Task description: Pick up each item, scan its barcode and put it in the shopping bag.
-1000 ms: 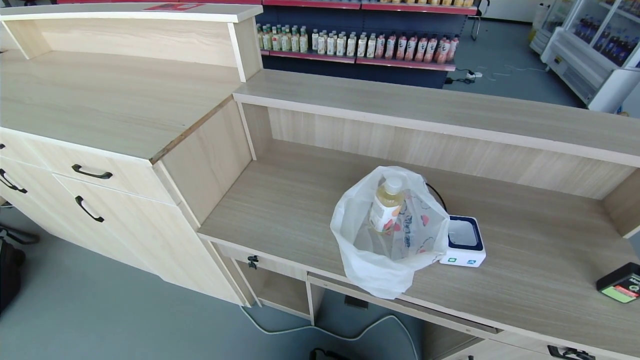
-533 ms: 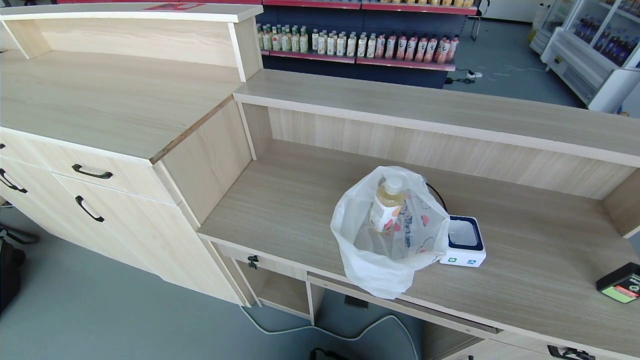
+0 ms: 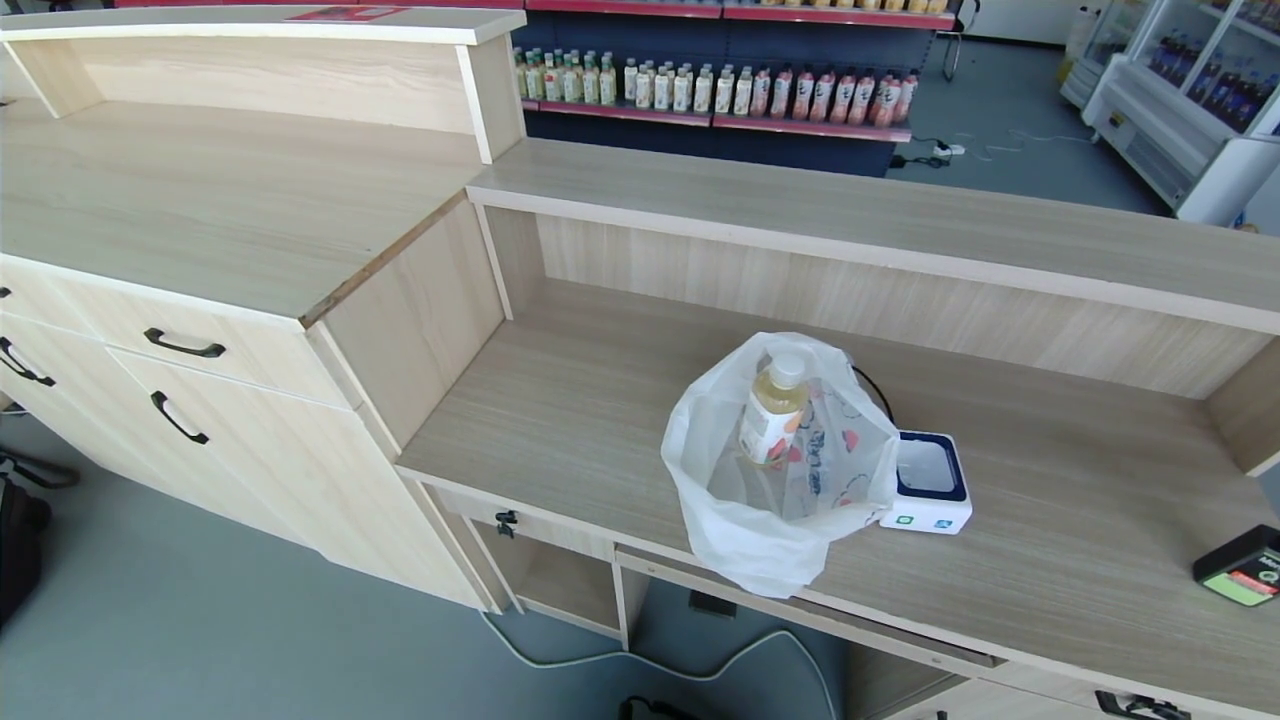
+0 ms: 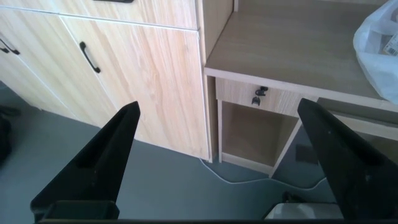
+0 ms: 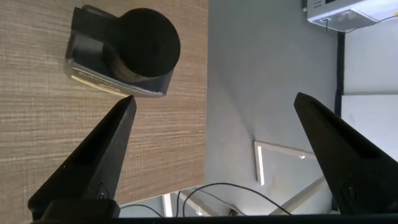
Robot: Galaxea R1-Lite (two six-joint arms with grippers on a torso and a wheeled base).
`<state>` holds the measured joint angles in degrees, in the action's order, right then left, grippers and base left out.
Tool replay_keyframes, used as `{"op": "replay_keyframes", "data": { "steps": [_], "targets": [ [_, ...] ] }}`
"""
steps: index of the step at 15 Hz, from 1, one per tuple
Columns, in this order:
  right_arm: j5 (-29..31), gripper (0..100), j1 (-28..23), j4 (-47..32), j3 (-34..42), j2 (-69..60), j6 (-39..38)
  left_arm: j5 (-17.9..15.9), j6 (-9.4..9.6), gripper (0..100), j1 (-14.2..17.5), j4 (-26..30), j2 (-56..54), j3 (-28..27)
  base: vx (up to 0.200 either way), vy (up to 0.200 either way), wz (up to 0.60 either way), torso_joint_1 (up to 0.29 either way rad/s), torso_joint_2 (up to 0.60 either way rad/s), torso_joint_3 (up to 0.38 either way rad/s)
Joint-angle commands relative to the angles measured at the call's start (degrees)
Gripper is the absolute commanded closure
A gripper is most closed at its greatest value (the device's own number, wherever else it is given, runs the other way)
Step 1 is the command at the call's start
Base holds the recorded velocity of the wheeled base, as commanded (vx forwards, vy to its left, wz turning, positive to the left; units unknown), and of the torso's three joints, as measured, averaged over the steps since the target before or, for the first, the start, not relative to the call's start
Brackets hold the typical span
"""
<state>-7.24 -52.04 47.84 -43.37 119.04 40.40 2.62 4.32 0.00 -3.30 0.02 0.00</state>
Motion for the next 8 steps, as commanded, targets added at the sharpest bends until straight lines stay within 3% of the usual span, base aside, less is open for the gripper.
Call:
{"op": "replay_keyframes", "data": {
  "steps": [1, 8],
  "targets": [
    [-0.2, 0, 1.2, 0.1, 0.0, 1.2, 0.0, 0.0, -0.01, 0, 0.0, 0.0, 0.0, 0.0, 0.0, 0.0, 0.0, 0.0, 0.0, 0.0],
    [-0.3, 0, 4.0, 0.2, -1.2, 4.4, -0.8, 0.0, -0.01, 0, 0.0, 0.0, 0.0, 0.0, 0.0, 0.0, 0.0, 0.0, 0.0, 0.0]
  ]
}}
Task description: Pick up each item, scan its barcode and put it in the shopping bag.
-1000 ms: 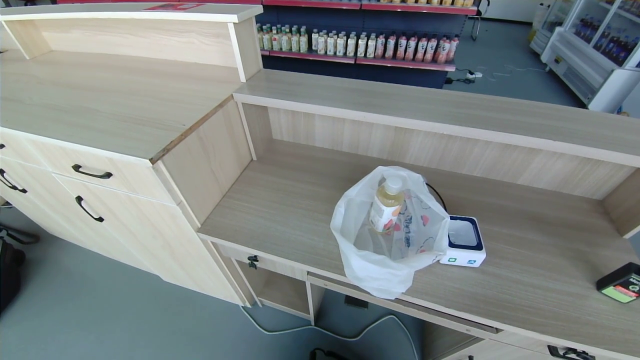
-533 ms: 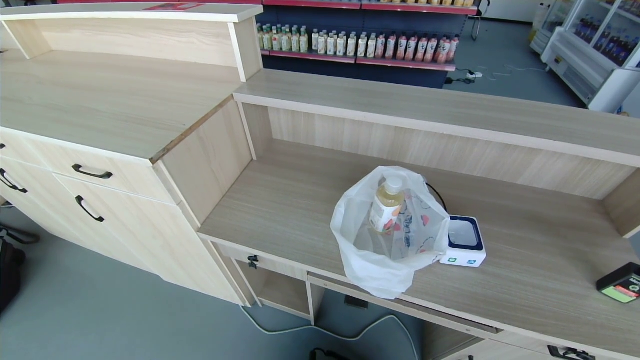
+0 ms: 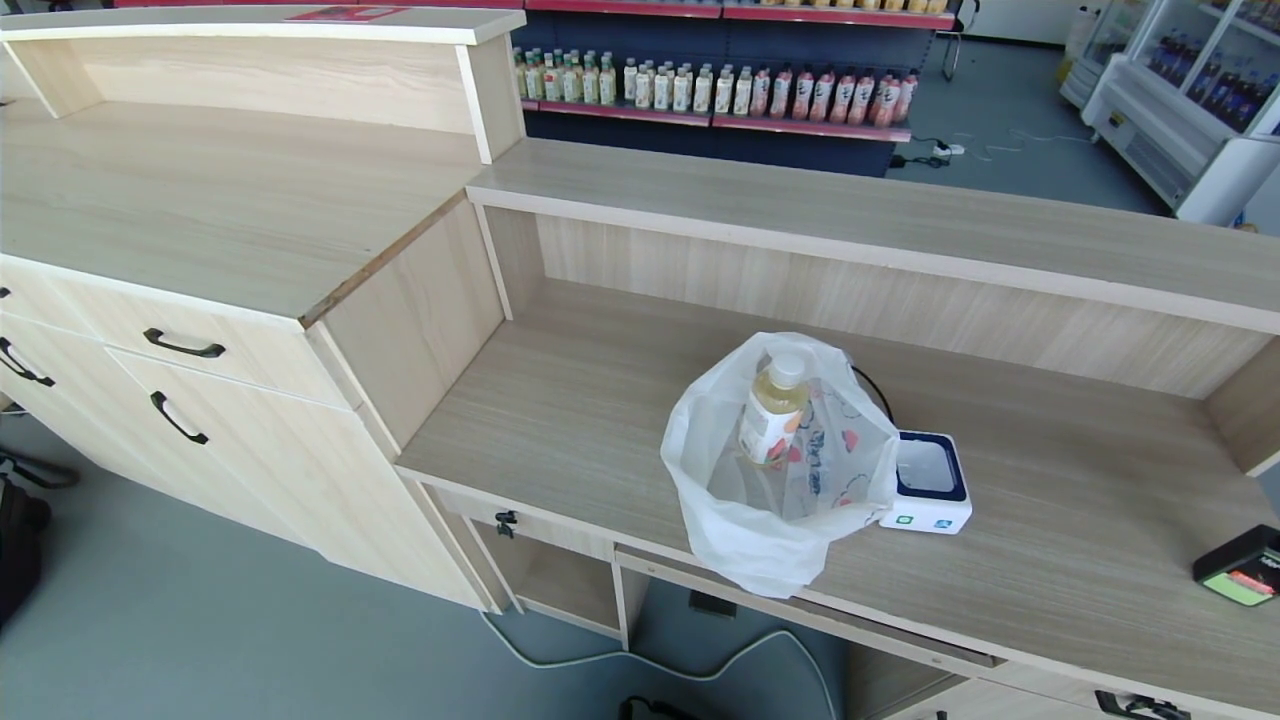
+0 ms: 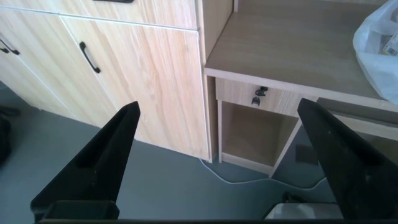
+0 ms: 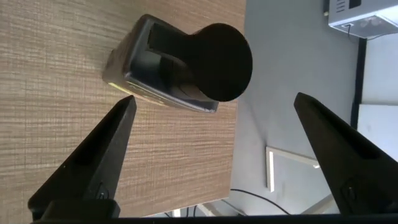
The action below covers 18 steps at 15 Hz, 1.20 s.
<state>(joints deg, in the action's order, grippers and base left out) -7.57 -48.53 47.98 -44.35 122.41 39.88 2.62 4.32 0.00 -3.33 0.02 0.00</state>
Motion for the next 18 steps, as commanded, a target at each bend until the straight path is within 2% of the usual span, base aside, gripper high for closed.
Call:
{"op": "replay_keyframes", "data": {
  "steps": [1, 6, 16, 17, 18],
  "targets": [
    [0.0, 0, 1.1, 0.1, -0.5, 1.5, -1.1, 0.0, -0.01, 0, 0.0, 0.0, 0.0, 0.0, 0.0, 0.0, 0.0, 0.0, 0.0, 0.0],
    [0.0, 0, 3.8, 0.0, -4.4, 3.9, -5.9, 0.0, -0.01, 0, 0.0, 0.0, 0.0, 0.0, 0.0, 0.0, 0.0, 0.0, 0.0, 0.0],
    [-2.1, 0, 5.5, 0.3, -4.5, 4.5, -8.9, 0.0, -0.01, 0, 0.0, 0.0, 0.0, 0.0, 0.0, 0.0, 0.0, 0.0, 0.0, 0.0],
    [-2.3, 100, 5.6, 0.8, -4.3, 4.6, -8.8, 0.0, -0.01, 0, 0.0, 0.0, 0.0, 0.0, 0.0, 0.0, 0.0, 0.0, 0.0, 0.0],
    [-2.4, 100, 6.0, 0.9, -4.2, 4.6, -8.8, 0.0, -0.01, 0, 0.0, 0.0, 0.0, 0.0, 0.0, 0.0, 0.0, 0.0, 0.0, 0.0]
  ]
}}
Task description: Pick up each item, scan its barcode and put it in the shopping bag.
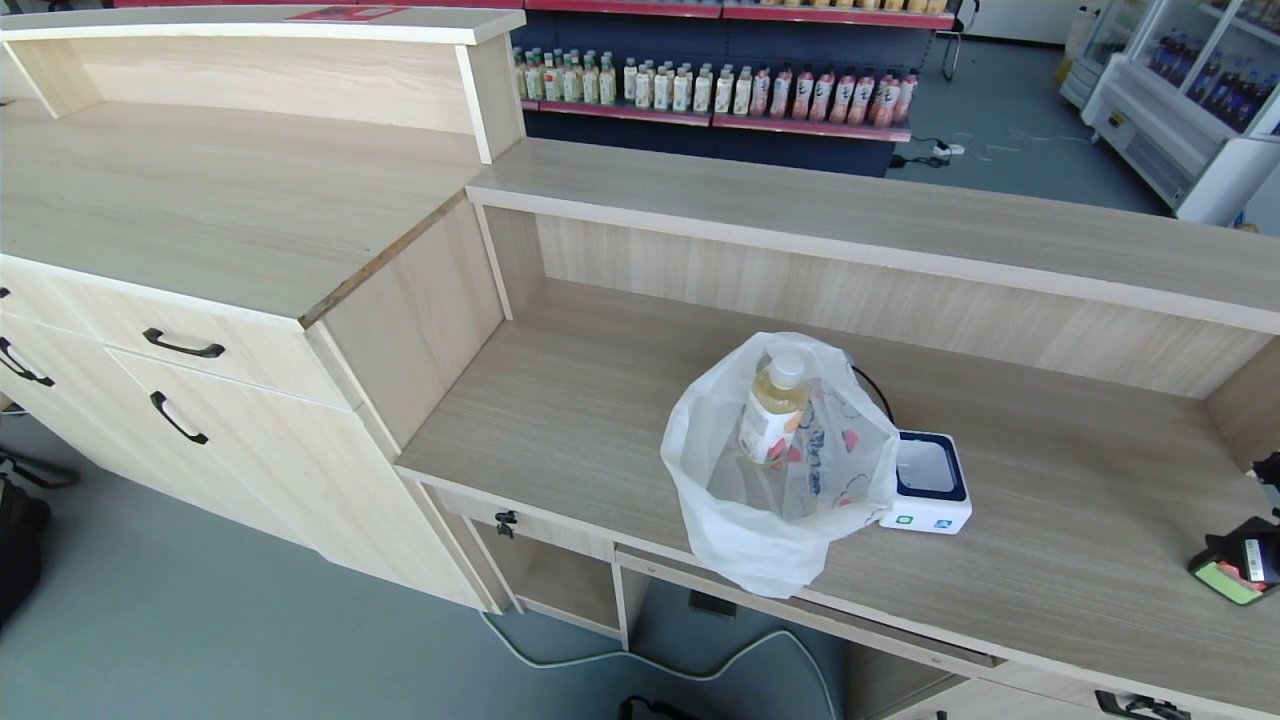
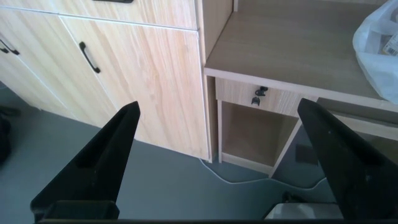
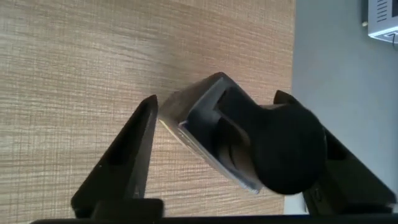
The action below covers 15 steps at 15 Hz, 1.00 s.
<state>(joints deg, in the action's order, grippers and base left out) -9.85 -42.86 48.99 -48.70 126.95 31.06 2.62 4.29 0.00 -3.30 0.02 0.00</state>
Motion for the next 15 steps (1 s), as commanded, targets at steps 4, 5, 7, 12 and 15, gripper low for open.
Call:
{"op": "replay_keyframes", "data": {
  "steps": [4, 5, 7, 12, 15],
  "targets": [
    [-0.1, 100, 0.6, 0.0, 1.9, -0.1, 0.3, 0.0, 0.02, 0, 0.0, 0.0, 0.0, 0.0, 0.0, 0.0, 0.0, 0.0, 0.0, 0.0],
    [0.0, 100, 0.6, 0.0, 2.9, -0.4, 0.4, 0.0, 0.02, 0, 0.0, 0.0, 0.0, 0.0, 0.0, 0.0, 0.0, 0.0, 0.0, 0.0],
    [0.2, 100, 0.6, 2.2, 5.6, -0.9, 0.5, 0.0, 0.02, 0, 0.0, 0.0, 0.0, 0.0, 0.0, 0.0, 0.0, 0.0, 0.0, 0.0],
    [-0.2, 100, 1.5, 12.1, 16.7, -16.9, 9.9, 0.0, 0.02, 0, 0.0, 0.0, 0.0, 0.0, 0.0, 0.0, 0.0, 0.0, 0.0, 0.0],
    [-5.6, 100, 2.2, -3.9, 24.6, -44.7, 18.9, 0.0, 0.02, 0, 0.0, 0.0, 0.0, 0.0, 0.0, 0.0, 0.0, 0.0, 0.0, 0.0]
  ]
}}
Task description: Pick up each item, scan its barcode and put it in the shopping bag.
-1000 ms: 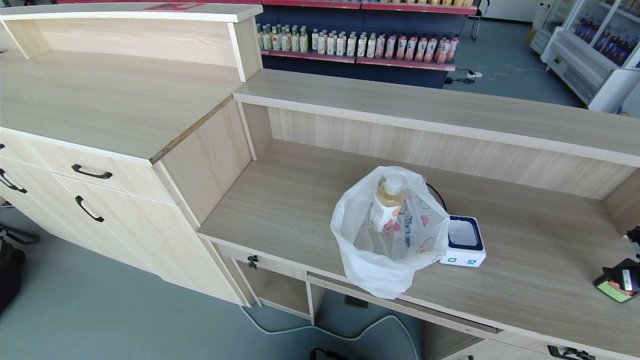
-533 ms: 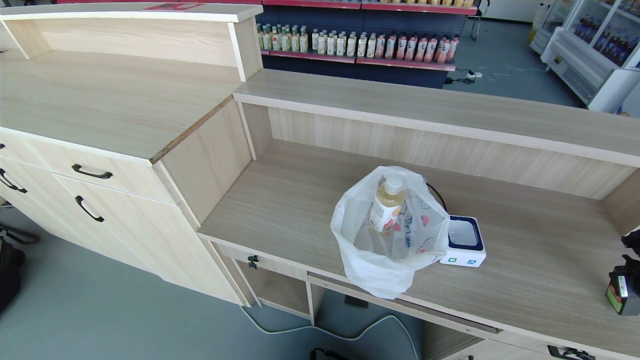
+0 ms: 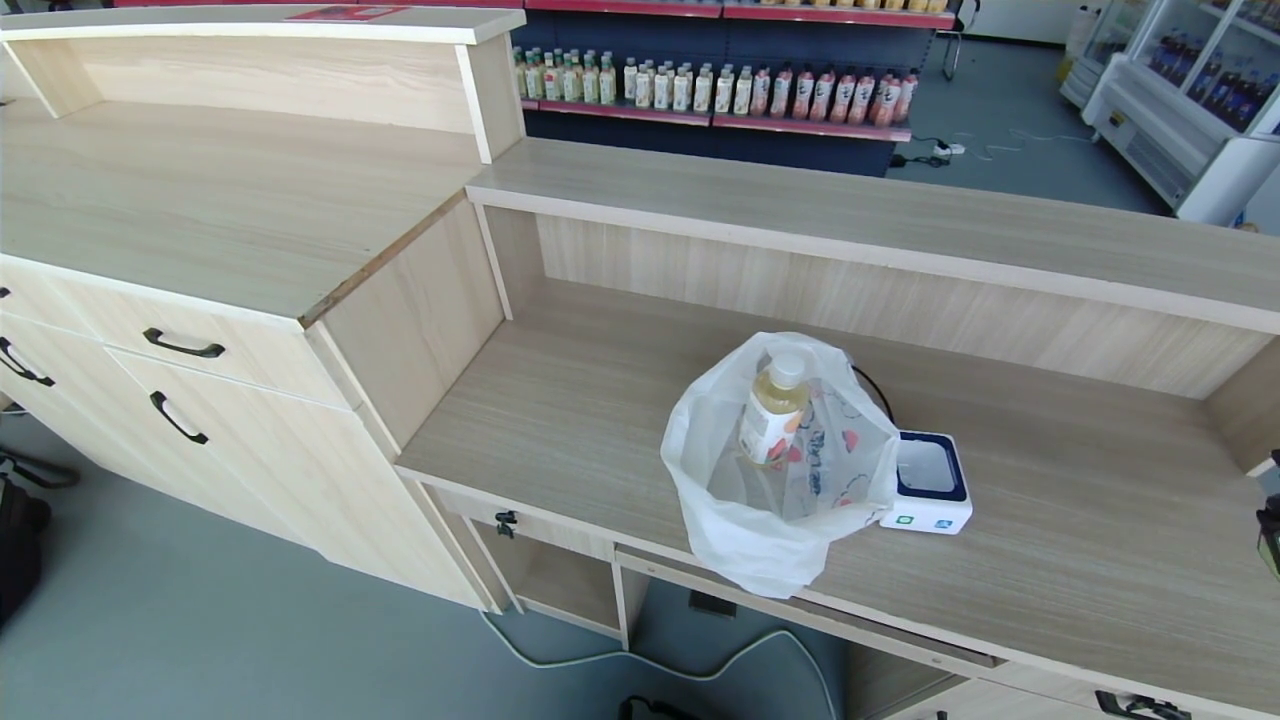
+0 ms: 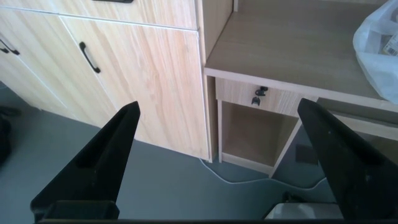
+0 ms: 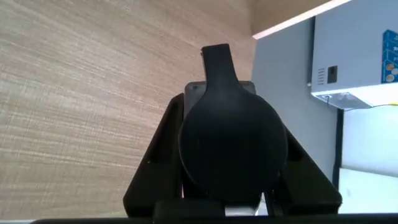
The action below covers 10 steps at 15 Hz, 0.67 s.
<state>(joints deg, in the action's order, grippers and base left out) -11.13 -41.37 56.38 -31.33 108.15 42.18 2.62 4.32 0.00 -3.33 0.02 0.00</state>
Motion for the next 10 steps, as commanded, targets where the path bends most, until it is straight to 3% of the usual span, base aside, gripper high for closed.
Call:
{"op": "replay_keyframes", "data": {
  "steps": [1, 2, 6, 10],
  "targets": [
    [-6.9, 100, 2.3, -17.3, 7.1, -32.8, 12.3, 0.0, -0.01, 0, 0.0, 0.0, 0.0, 0.0, 0.0, 0.0, 0.0, 0.0, 0.0, 0.0],
    [-7.9, 100, 4.9, -21.5, 7.2, -38.1, 16.5, 0.1, -0.01, 0, 0.0, 0.0, 0.0, 0.0, 0.0, 0.0, 0.0, 0.0, 0.0, 0.0],
    [-15.4, 100, 26.6, -37.8, 7.1, -53.9, 39.0, 0.0, -0.01, 0, 0.0, 0.0, 0.0, 0.0, 0.0, 0.0, 0.0, 0.0, 0.0, 0.0],
    [-15.4, 100, 35.7, -42.9, 6.9, -56.3, 64.2, 0.0, -0.01, 0, 0.0, 0.0, 0.0, 0.0, 0.0, 0.0, 0.0, 0.0, 0.0, 0.0]
  ]
}}
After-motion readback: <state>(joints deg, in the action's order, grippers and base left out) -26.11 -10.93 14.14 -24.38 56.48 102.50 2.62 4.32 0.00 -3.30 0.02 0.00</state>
